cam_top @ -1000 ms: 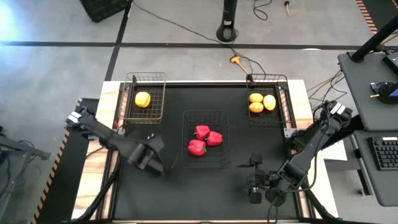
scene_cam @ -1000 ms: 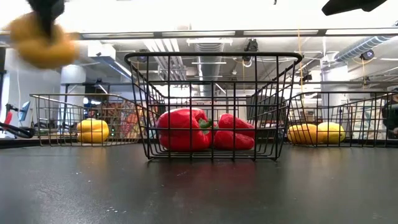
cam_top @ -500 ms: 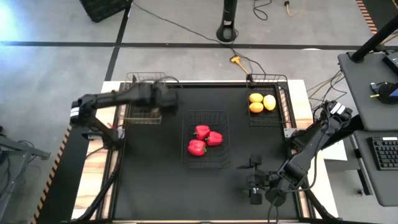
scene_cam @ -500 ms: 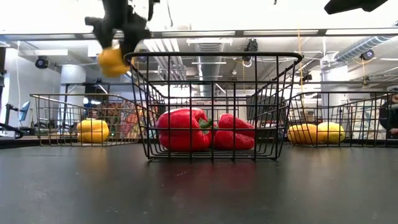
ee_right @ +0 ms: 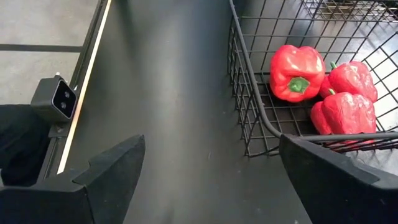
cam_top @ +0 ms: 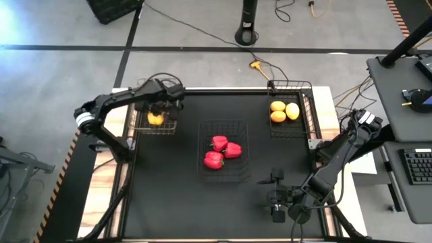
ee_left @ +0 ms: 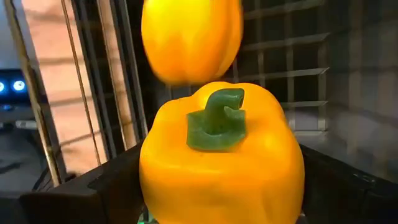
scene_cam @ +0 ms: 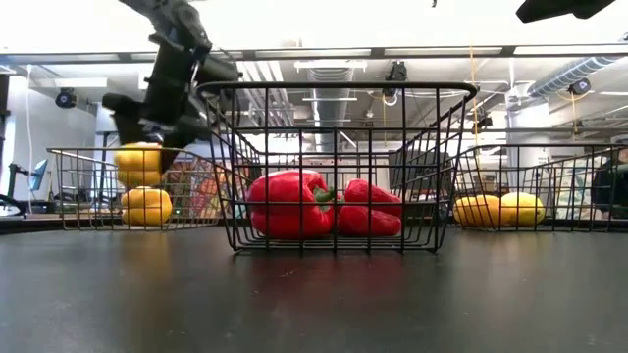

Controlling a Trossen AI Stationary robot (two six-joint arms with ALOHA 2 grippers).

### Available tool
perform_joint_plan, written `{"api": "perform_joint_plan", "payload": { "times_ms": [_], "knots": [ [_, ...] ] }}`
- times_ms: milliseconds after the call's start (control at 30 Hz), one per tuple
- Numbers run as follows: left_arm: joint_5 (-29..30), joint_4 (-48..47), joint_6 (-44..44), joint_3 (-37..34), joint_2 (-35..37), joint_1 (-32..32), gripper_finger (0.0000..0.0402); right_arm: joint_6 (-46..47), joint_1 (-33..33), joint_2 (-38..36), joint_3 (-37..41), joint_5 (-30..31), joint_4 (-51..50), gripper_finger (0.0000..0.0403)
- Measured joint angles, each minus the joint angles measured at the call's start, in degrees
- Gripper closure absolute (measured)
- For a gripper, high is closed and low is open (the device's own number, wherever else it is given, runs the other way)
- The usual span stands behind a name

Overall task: Sort produce into baskets
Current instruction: Put the yellow bell pepper into the left wire basket

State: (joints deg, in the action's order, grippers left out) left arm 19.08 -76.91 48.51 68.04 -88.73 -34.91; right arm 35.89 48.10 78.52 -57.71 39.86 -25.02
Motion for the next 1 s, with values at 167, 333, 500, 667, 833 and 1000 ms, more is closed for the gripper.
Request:
{"api": "perform_joint_plan", "payload": {
  "times_ms": [167, 333, 500, 667, 833, 1000],
  "knots": [
    [-0.67, 2.22, 0.59, -4.35, 0.0, -0.22, 0.0084, -0.08, 0.0, 0.0, 0.0, 0.0, 0.0, 0.0039],
    [-1.58, 5.95, 0.83, -6.37, 0.04, -0.22, 0.0084, 0.37, 0.0, 0.0, 0.0, -0.01, 0.02, 0.0039],
    [-1.63, 8.39, 0.17, -6.76, -0.02, -0.16, 0.0077, 0.54, 0.02, 0.0, 0.0, -0.02, 0.04, 0.0039],
    [-1.52, 8.97, -0.05, -6.86, -0.02, -0.62, 0.0054, 0.54, 0.02, 0.0, 0.01, -0.06, 0.04, 0.0039],
    [-1.54, 9.04, -0.02, -7.04, -0.02, -0.9, 0.0039, 0.78, 0.02, 0.0, 0.02, -2.24, 0.04, 0.0039],
    [-1.92, 8.96, -0.95, -7.05, -0.02, -0.97, 0.0038, 1.06, 0.02, 0.0, 0.02, -2.89, 0.04, 0.0039]
  ]
}}
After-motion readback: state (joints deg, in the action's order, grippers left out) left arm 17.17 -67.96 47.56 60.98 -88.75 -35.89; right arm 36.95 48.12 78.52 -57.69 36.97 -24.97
